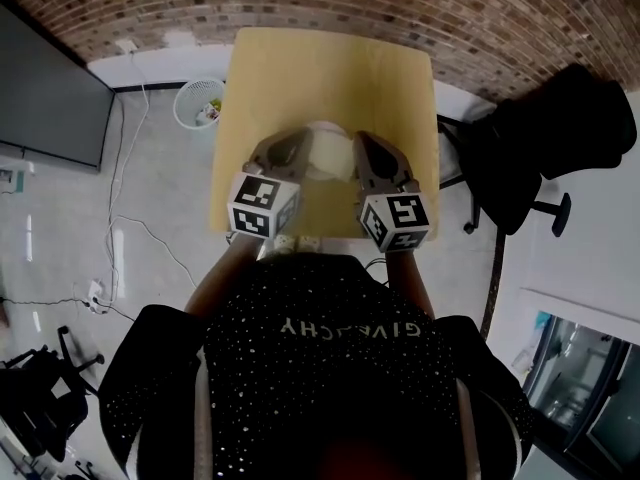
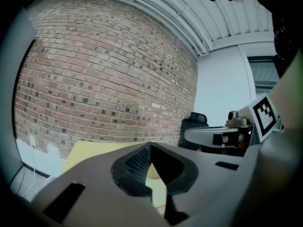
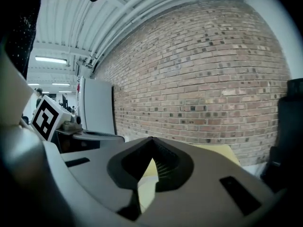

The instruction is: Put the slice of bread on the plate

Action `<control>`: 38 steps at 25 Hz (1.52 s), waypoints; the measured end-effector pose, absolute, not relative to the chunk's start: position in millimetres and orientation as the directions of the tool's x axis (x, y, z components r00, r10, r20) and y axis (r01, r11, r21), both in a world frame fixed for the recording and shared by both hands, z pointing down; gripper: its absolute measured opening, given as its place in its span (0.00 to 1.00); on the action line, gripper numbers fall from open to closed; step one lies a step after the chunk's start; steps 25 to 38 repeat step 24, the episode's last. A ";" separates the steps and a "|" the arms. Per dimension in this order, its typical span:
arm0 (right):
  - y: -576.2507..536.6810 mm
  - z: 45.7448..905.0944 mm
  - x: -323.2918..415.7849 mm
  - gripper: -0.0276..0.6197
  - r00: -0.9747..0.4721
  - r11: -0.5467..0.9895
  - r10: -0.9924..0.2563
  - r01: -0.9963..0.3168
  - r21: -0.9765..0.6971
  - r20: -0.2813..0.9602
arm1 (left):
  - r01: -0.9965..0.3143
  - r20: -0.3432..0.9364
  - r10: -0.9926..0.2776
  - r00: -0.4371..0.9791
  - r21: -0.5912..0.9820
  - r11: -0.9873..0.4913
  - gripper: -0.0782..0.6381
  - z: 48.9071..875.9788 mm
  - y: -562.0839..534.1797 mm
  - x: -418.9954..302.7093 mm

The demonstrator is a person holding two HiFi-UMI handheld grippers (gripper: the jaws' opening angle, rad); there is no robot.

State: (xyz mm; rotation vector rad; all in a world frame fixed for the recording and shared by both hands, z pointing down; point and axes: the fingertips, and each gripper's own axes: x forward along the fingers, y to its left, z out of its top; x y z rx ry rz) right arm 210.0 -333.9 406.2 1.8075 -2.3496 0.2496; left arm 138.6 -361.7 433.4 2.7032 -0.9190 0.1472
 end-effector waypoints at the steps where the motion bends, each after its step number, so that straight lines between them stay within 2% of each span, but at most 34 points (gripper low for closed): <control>1: -334.5 407.2 212.3 0.06 -0.250 0.250 -0.939 -0.968 -0.031 0.234 | -0.607 0.183 -0.579 0.795 0.229 -0.761 0.12 431.7 -361.5 140.0; 14: -342.2 410.5 239.0 0.06 -0.233 0.209 -0.945 -0.970 -0.123 0.230 | -0.631 0.215 -0.595 0.774 0.192 -0.751 0.12 431.8 -368.9 138.0; 38: -340.8 411.7 255.9 0.06 -0.202 0.173 -0.950 -0.975 -0.138 0.236 | -0.626 0.226 -0.586 0.778 0.191 -0.756 0.12 434.2 -368.8 143.1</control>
